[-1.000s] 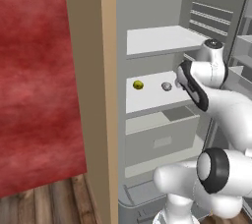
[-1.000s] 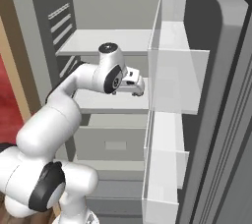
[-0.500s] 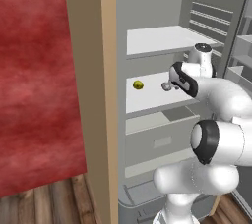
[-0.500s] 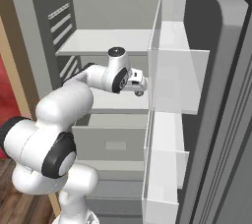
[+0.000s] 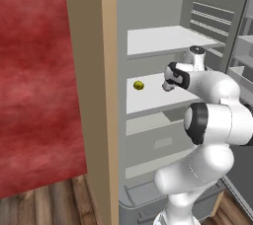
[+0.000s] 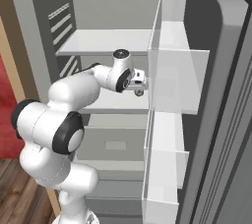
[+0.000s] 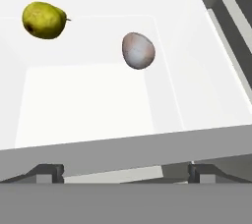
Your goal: Pick the egg and butter from the fridge and place them by the bowl for mixing.
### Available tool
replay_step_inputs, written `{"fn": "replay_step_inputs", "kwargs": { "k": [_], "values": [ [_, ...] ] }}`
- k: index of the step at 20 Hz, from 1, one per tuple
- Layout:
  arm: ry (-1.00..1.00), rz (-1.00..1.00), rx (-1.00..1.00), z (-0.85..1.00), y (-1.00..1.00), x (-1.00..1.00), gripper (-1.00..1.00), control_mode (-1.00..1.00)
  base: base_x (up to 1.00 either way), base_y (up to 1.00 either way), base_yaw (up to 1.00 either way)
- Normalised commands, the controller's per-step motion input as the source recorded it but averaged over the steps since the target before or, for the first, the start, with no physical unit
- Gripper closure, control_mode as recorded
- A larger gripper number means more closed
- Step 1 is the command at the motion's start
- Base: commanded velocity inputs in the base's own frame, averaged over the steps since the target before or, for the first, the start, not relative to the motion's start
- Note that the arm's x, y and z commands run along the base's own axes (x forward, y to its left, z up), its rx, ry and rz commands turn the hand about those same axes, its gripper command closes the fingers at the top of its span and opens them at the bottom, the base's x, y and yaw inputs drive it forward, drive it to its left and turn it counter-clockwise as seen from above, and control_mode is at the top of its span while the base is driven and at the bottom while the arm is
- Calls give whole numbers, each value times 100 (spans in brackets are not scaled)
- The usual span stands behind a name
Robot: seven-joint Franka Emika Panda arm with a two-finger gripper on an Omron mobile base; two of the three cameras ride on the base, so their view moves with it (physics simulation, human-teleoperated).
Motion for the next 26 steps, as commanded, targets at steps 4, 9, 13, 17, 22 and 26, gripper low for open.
{"fn": "replay_step_inputs", "kwargs": {
  "k": [4,9,13,17,22,26],
  "values": [
    [0,0,0,-9,0,35,-100,-100,0,0,0],
    [0,0,0,-13,0,38,-100,-100,0,0,0],
    [0,0,0,-18,0,40,-100,-100,0,0,0],
    [0,2,0,-26,0,30,-100,-100,0,0,0],
    [0,4,0,-30,0,9,-100,-100,0,0,0],
    [0,4,0,-15,-1,13,-100,-100,0,0,0]
  ]
}}
